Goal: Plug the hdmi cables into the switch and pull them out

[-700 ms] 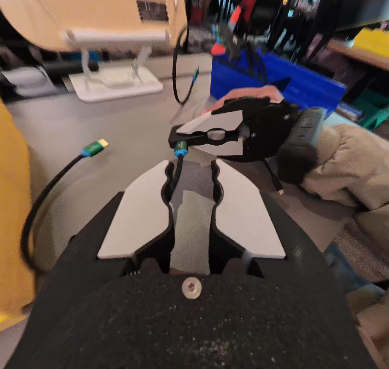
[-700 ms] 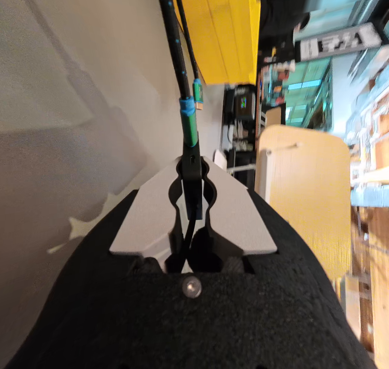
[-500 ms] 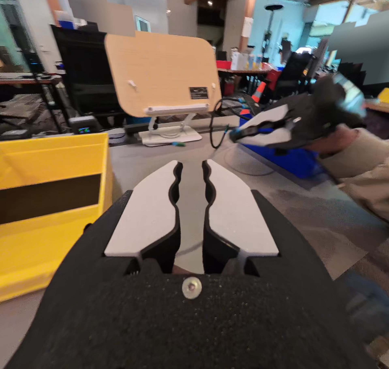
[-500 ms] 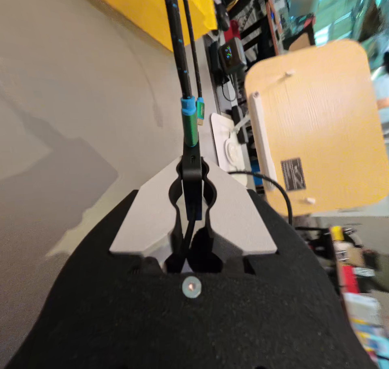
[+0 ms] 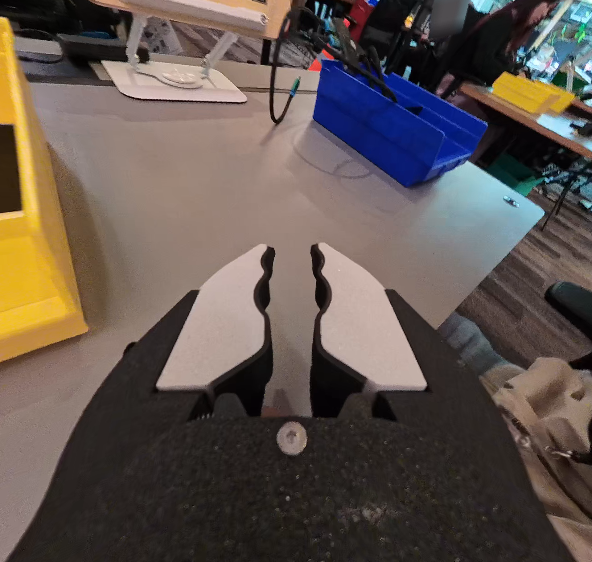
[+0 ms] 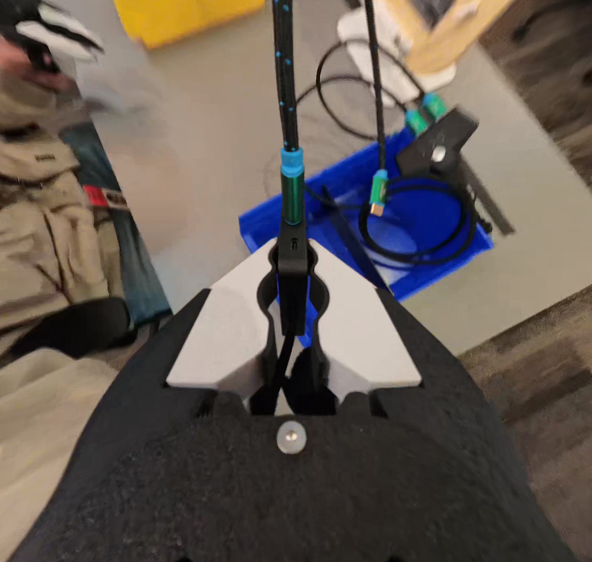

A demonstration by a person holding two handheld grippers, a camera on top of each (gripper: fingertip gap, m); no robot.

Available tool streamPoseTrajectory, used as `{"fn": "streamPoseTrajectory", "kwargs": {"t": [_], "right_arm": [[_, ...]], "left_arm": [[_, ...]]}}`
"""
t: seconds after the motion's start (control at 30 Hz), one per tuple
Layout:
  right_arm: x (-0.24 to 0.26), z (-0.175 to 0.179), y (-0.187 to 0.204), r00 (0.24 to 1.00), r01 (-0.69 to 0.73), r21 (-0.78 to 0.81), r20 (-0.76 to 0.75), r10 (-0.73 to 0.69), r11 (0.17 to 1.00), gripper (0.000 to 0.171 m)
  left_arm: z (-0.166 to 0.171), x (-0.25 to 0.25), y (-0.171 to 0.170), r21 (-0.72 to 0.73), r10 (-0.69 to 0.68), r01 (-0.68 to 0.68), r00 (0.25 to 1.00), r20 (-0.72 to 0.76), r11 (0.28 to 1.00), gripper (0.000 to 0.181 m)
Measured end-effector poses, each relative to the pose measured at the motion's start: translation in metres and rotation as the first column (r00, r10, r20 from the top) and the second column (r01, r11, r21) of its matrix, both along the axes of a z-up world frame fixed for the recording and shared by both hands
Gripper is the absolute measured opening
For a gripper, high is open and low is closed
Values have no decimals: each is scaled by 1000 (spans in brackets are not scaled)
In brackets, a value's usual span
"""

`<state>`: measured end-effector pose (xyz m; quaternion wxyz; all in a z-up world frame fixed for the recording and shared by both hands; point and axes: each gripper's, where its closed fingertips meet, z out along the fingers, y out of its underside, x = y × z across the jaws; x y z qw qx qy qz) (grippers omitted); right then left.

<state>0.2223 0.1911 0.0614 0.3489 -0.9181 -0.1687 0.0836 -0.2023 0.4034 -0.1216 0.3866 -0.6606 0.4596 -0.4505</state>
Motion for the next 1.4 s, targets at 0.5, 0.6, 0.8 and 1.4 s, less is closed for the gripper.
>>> {"fn": "streamPoseTrajectory", "kwargs": {"t": [0.5, 0.6, 0.8, 1.4], "right_arm": [[88, -143, 111, 998, -56, -587, -2, 68, 807, 12], [99, -186, 114, 996, -53, -681, 18, 89, 730, 13], [111, -245, 128, 985, -52, -679, 88, 151, 732, 16], [82, -122, 113, 984, 169, -187, 95, -153, 968, 89]], "left_arm": [[-15, 14, -6, 128, -24, 35, 996, -83, 991, 23], [-17, 10, -2, 140, -3, 16, 996, -92, 990, 23], [-20, 0, 5, 150, 25, -9, 994, -106, 989, 23], [-14, -9, 37, 313, 189, -165, 981, -49, 935, 62]]}}
